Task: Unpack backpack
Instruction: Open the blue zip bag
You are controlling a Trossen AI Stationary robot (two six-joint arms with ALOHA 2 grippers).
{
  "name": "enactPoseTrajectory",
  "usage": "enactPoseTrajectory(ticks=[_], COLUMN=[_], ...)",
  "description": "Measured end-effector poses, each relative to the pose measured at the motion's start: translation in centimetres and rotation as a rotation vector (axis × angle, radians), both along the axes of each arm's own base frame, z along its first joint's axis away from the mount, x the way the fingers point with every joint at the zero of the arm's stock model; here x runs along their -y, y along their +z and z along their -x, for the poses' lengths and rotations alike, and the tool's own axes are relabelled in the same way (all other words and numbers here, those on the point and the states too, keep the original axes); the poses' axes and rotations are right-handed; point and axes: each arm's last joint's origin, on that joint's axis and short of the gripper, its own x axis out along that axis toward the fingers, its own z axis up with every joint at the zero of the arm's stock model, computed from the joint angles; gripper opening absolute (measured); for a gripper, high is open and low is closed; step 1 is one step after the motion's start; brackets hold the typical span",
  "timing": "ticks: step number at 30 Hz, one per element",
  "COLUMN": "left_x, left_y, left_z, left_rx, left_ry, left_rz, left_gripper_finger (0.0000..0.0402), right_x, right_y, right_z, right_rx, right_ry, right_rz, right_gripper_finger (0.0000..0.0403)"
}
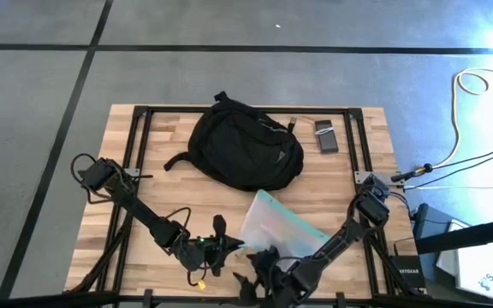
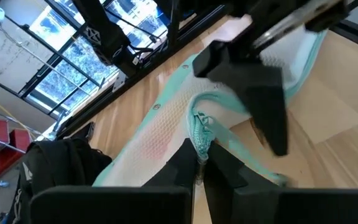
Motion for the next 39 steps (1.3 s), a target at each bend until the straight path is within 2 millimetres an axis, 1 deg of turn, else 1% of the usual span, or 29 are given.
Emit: enactPoseTrajectory(ticks=[4, 8, 10, 13, 17, 21, 25, 30, 35, 39], left_x=[0.1, 0.2, 0.3, 0.5, 0.7, 0.7, 0.8, 1.0, 1.2, 1.3], left_y=[0.1, 0.1, 0.2, 0.2, 0.3, 0.3, 0.4, 0.9, 1.2, 1.2], left_z=[0.0, 0.0, 0.1, 0.2, 0.3, 0.3, 0.3, 0.1, 0.0, 0.0], left_rx=[0.001, 0.001, 0.001, 0.001, 0.010, 0.011, 0.014, 0.021, 0.025, 0.026], left_ry=[0.001, -0.002, -0.008, -0.017, -0.024, -0.019, -0.020, -0.023, -0.035, -0.042], left_rz=[0.007, 0.005, -0.002, -0.011, -0.007, -0.001, 0.001, -0.001, -0.014, -0.014], left_gripper_finger=[0.0000, 0.0000, 0.0000, 0.0000, 0.0000, 0.0000, 0.0000, 0.0000, 0.0000, 0.0000], right_x=[1.5, 2.2, 2.4, 2.3, 2.3, 2.9, 3.1, 3.2, 2.8, 2.6], right_y=[-0.2, -0.1, 0.2, 0.6, 1.1, 1.0, 1.1, 1.8, 2.0, 2.1], right_z=[-0.8, -1.0, -0.7, 0.4, 1.7, 1.7, 1.6, 2.3, 2.0, 1.8], right_rx=[-0.019, -0.048, -0.078, -0.122, -0.120, -0.137, -0.144, -0.148, -0.106, -0.091], right_ry=[-0.059, -0.067, -0.056, -0.047, -0.095, -0.121, -0.116, -0.110, -0.106, -0.087], right_rz=[-0.014, 0.015, 0.047, 0.101, 0.165, 0.174, 0.206, 0.285, 0.249, 0.256], right_gripper_finger=[0.0335, 0.0331, 0.0316, 0.0285, 0.0245, 0.0215, 0.0195, 0.0182, 0.0182, 0.0182])
